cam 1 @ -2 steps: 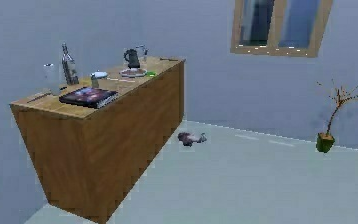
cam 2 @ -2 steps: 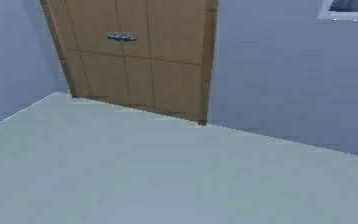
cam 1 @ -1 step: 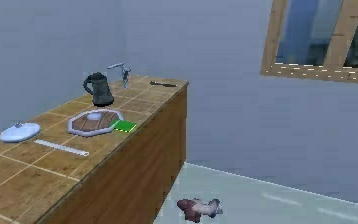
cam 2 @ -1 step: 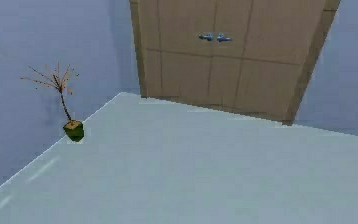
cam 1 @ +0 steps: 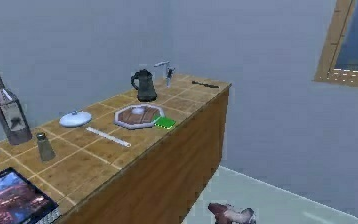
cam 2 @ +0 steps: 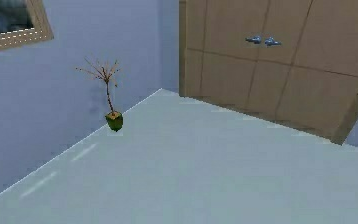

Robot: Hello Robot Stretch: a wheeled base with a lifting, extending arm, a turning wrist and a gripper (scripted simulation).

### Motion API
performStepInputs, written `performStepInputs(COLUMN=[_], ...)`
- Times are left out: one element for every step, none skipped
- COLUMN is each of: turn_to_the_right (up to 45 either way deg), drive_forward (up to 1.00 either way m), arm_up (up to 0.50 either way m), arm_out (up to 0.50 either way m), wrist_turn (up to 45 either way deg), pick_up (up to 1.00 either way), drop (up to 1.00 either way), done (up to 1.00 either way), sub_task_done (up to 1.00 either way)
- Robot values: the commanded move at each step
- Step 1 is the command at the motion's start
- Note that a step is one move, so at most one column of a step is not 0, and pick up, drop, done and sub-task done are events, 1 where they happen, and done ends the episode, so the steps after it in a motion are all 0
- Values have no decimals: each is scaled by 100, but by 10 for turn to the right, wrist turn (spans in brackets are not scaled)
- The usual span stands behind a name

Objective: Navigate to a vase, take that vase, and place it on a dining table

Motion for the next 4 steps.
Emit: performStepInputs(turn_to_the_right=[0,-450,-450,-270], drive_forward=[10,0,0,0], arm_up=[0,0,0,0], arm_out=[0,0,0,0], wrist_turn=[0,0,0,0], pick_up=[0,0,0,0], drop=[0,0,0,0], done=[0,0,0,0], sub_task_done=[0,0,0,0])
